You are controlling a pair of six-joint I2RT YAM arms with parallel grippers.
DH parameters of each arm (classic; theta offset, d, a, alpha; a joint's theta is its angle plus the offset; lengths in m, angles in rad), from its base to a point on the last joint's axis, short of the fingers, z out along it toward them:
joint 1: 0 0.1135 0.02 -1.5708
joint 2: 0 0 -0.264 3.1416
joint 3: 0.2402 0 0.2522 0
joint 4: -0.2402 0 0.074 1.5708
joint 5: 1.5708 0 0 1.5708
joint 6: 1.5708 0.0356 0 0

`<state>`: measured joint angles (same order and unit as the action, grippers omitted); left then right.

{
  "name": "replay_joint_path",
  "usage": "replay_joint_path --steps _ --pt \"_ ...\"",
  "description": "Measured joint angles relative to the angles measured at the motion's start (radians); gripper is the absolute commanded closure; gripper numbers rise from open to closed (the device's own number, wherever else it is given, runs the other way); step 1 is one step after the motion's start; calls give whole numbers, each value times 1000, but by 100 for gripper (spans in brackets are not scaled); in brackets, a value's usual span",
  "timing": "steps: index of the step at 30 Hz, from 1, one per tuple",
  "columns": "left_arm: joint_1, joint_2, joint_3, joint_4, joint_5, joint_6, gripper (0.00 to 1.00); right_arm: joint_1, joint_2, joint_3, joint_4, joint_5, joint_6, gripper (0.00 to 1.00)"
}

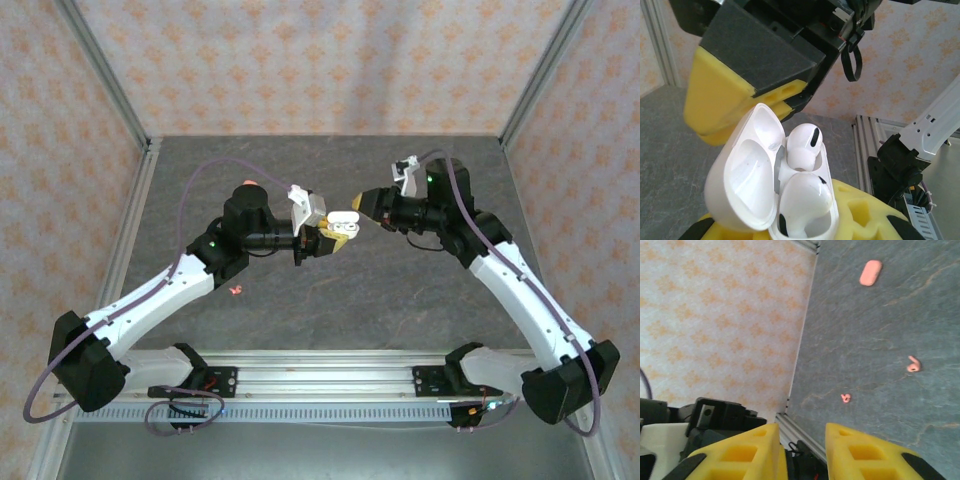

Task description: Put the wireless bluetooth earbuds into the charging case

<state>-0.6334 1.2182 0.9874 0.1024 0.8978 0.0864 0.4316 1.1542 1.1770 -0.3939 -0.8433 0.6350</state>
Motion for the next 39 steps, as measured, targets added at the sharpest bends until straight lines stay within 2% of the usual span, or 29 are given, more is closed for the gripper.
replay_joint_path --steps 10,23,32,39 --pt "0 0 10 19 16 -24 100 -6 13 -60 212 -171 128 68" --pt "1 39 20 52 42 -72 100 11 -63 -75 306 -236 221 68" --pt "1 42 20 52 50 -102 100 20 -65 -24 169 -197 111 67" --pt "14 43 38 51 49 -163 100 24 -93 21 14 -94 -42 58"
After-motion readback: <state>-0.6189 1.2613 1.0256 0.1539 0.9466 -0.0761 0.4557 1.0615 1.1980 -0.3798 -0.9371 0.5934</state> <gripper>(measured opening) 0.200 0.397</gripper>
